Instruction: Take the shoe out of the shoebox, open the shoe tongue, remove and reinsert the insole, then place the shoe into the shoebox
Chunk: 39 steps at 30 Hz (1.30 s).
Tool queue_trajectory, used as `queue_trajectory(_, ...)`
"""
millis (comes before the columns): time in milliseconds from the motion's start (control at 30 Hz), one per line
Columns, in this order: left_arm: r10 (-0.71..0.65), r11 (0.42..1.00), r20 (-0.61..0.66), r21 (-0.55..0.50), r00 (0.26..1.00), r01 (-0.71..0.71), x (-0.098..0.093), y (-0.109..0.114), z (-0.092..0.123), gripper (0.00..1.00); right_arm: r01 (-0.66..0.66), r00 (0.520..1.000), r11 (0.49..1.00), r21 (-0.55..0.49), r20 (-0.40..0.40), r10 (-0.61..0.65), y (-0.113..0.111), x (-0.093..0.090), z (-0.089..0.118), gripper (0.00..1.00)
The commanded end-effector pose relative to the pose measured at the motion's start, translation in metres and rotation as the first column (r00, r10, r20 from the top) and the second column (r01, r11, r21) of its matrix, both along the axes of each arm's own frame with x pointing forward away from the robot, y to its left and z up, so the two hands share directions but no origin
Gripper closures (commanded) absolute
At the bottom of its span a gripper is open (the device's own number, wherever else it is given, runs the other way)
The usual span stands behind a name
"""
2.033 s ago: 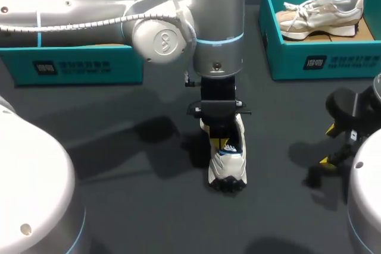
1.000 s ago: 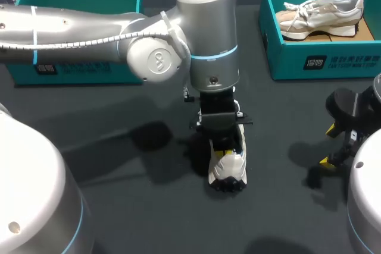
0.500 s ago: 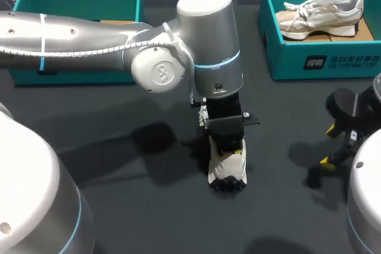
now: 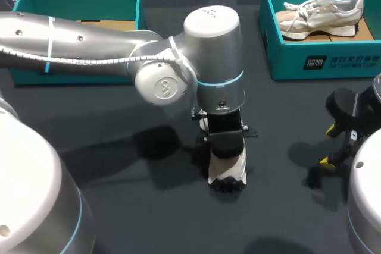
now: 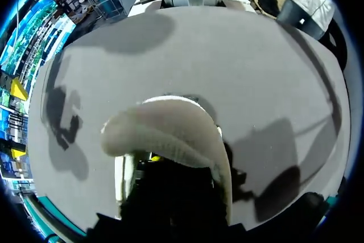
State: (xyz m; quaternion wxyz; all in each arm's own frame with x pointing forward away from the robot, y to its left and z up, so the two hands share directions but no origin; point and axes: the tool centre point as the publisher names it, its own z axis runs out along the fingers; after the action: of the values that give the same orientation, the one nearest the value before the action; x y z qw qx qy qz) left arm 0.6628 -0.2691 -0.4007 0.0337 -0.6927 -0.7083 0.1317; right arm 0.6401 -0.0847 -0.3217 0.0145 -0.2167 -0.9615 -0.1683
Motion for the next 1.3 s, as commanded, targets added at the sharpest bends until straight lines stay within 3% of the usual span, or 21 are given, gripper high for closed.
queue_trajectory(33,0.021,0.999,0.031,0.026,0.999,-0.021,0.012,-0.005,-0.009,1.0,0.0,1.0,1.0,-0.001,0.002,0.0,0.0,-0.002,0.0,0.0)
queue_trajectory(233,0.03,0.999,0.066,-0.032,0.997,-0.028,0.021,0.001,0.022,1.0,0.0,1.0,1.0,-0.001,0.002,0.0,0.0,-0.002,0.0,0.0)
queue_trajectory(433,-0.017,0.999,0.082,-0.027,0.996,0.019,0.012,0.004,0.04,1.0,0.0,1.0,1.0,-0.001,0.002,0.0,0.0,-0.002,0.0,0.0)
queue_trajectory(733,-0.074,0.993,0.088,0.097,0.993,0.065,-0.006,0.01,0.021,1.0,0.0,1.0,1.0,-0.001,0.002,0.0,0.0,-0.002,0.0,0.0)
queue_trajectory(967,-0.039,0.986,0.108,0.163,0.993,0.021,0.005,0.008,-0.018,1.0,0.0,1.0,1.0,-0.001,0.002,0.0,0.0,-0.002,0.0,0.0)
queue_trajectory(1067,-0.021,0.99,0.13,0.142,0.991,0.002,0.011,0.011,-0.016,1.0,0.0,1.0,1.0,-0.001,0.002,0.0,0.0,-0.002,0.0,0.0)
queue_trajectory(1300,0.033,0.998,0.185,0.045,0.982,-0.042,0.024,0.012,0.013,1.0,0.0,1.0,1.0,-0.001,0.002,0.0,0.0,-0.002,0.0,0.0)
